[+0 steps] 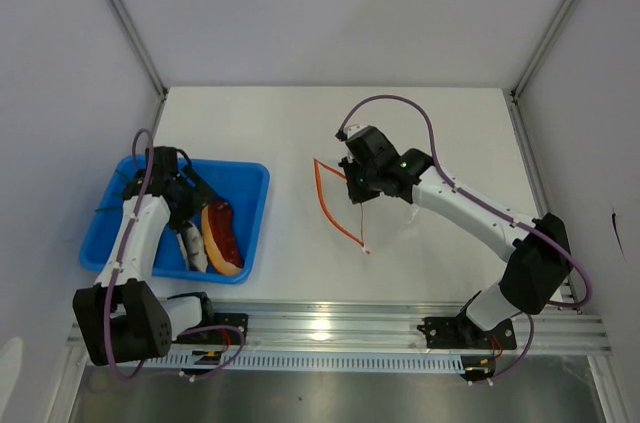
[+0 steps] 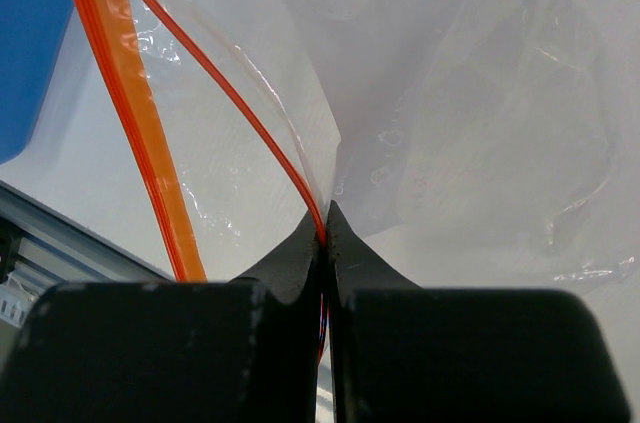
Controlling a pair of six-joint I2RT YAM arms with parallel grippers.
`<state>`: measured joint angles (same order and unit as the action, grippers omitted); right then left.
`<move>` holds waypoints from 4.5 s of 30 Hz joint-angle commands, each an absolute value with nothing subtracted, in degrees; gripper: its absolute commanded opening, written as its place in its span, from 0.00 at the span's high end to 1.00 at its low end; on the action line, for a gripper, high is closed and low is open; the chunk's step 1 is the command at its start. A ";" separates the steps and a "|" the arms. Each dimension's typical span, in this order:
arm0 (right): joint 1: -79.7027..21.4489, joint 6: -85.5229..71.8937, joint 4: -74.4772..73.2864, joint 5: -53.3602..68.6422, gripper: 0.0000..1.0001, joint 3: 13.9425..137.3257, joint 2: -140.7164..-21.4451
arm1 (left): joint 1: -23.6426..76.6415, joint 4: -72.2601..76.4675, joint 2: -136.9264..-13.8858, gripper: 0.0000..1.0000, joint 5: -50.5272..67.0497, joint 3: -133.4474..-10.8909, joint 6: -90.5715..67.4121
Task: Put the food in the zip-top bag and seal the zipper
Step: Pick up the fake fish from the bin, then place the fake fish in the zipper food storage bag.
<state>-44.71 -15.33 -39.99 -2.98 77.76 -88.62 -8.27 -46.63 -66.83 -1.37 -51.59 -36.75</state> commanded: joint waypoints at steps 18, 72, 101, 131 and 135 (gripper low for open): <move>-44.73 -14.41 -37.79 -1.23 1.00 74.97 -84.29 | -10.11 -59.76 -74.43 0.23 -15.48 -52.99 -45.62; -44.30 -17.93 -36.39 -1.58 1.00 81.38 -87.10 | -1.33 -24.47 -47.55 1.00 46.37 -54.33 -49.99; -44.39 -32.60 -29.71 9.05 1.00 79.19 -84.38 | 14.77 53.23 -55.89 0.99 46.15 -27.51 -97.98; -44.65 -46.92 -19.61 13.88 1.00 73.22 -83.94 | 19.16 54.31 -58.45 0.99 37.88 -25.41 -92.55; -44.12 -51.67 -15.74 13.98 1.00 70.32 -82.01 | 19.42 54.14 -58.18 1.00 37.18 -23.91 -91.50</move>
<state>-44.42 -46.22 -20.95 13.13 71.59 -84.79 18.76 52.47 -58.52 38.70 -24.58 -94.41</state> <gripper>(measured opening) 0.003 0.006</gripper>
